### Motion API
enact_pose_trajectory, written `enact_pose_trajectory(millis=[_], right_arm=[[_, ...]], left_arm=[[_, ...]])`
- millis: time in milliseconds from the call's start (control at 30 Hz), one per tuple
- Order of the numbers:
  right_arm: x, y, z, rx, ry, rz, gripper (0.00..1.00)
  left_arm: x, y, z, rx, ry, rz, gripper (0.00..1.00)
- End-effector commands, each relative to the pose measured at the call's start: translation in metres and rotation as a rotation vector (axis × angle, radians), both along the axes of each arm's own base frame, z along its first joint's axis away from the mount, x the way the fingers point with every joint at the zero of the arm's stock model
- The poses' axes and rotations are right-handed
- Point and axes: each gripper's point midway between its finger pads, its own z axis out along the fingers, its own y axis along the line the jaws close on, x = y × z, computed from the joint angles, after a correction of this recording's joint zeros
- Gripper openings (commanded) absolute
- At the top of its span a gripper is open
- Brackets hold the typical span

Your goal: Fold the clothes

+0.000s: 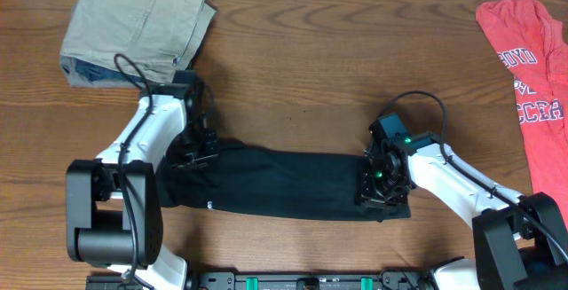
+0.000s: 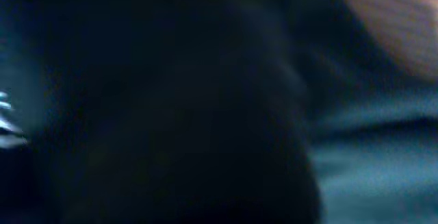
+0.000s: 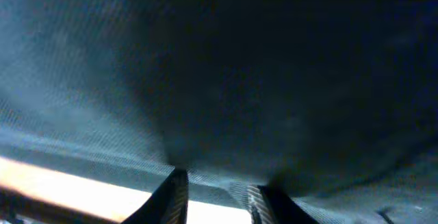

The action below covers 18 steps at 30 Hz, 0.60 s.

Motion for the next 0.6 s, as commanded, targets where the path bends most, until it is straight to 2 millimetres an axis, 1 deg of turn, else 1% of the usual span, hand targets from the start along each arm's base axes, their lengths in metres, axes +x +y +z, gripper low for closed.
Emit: enact_pose_trajectory(millis=[0, 100, 233, 333, 467, 567], right_arm=[[0.004, -0.01, -0.004, -0.047, -0.006, -0.056, 0.24], [0.007, -0.009, -0.005, -0.047, -0.009, -0.091, 0.2], [0.011, -0.01, -0.006, -0.056, -0.02, -0.109, 0.19], [0.019, -0.007, -0.006, -0.043, -0.05, -0.125, 0.19], [0.026, -0.006, -0.006, -0.043, -0.073, -0.15, 0.18], [0.03, -0.017, -0.008, -0.099, -0.084, -0.193, 0.17]], left_arm=[[-0.007, 0.023, -0.009, 0.033, 0.013, 0.071, 0.06], [-0.013, 0.037, -0.014, 0.033, 0.026, 0.128, 0.06], [-0.018, 0.053, -0.015, 0.037, 0.039, 0.209, 0.06], [-0.02, 0.062, -0.014, 0.042, 0.041, 0.283, 0.06], [-0.022, 0.068, -0.008, 0.042, 0.034, 0.306, 0.06], [-0.024, 0.068, 0.001, 0.043, 0.02, 0.308, 0.06]])
